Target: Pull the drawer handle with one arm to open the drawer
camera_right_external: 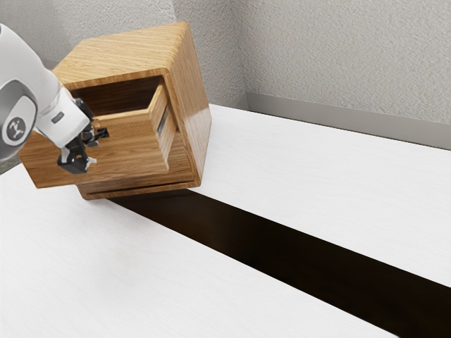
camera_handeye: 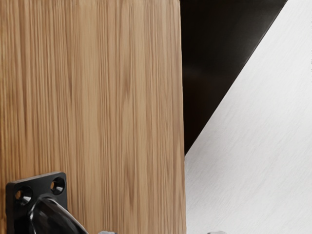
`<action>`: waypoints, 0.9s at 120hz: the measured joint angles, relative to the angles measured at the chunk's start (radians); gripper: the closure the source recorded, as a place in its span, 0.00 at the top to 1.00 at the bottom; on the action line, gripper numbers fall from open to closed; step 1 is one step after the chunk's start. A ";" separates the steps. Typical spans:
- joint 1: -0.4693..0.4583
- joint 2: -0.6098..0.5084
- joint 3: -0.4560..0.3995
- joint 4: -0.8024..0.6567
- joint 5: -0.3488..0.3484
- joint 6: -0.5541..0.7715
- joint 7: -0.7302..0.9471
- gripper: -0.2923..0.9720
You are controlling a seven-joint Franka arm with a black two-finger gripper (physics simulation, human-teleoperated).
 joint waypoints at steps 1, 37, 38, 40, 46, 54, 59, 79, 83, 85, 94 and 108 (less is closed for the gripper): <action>0.000 -0.001 0.000 0.000 0.000 -0.001 0.000 0.36; -0.097 -0.006 0.002 0.010 0.022 -0.029 0.006 0.49; -0.099 -0.006 0.003 0.010 0.023 -0.029 0.006 0.51; -0.101 -0.005 0.003 0.010 0.024 -0.030 0.006 0.53; -0.104 -0.005 0.003 0.010 0.026 -0.032 0.007 0.59; -0.106 -0.005 0.003 0.009 0.029 -0.033 0.008 0.65; -0.106 -0.009 0.003 0.009 0.030 -0.034 0.009 0.68; -0.106 -0.021 0.003 0.013 0.032 -0.046 0.010 0.74; -0.106 -0.012 0.003 0.022 0.032 -0.052 0.010 0.74; -0.106 -0.008 0.002 0.036 0.031 -0.061 0.010 0.73; -0.104 0.001 0.002 0.150 -0.044 -0.138 0.007 0.74; -0.093 -0.003 0.039 0.260 -0.157 -0.308 -0.077 0.75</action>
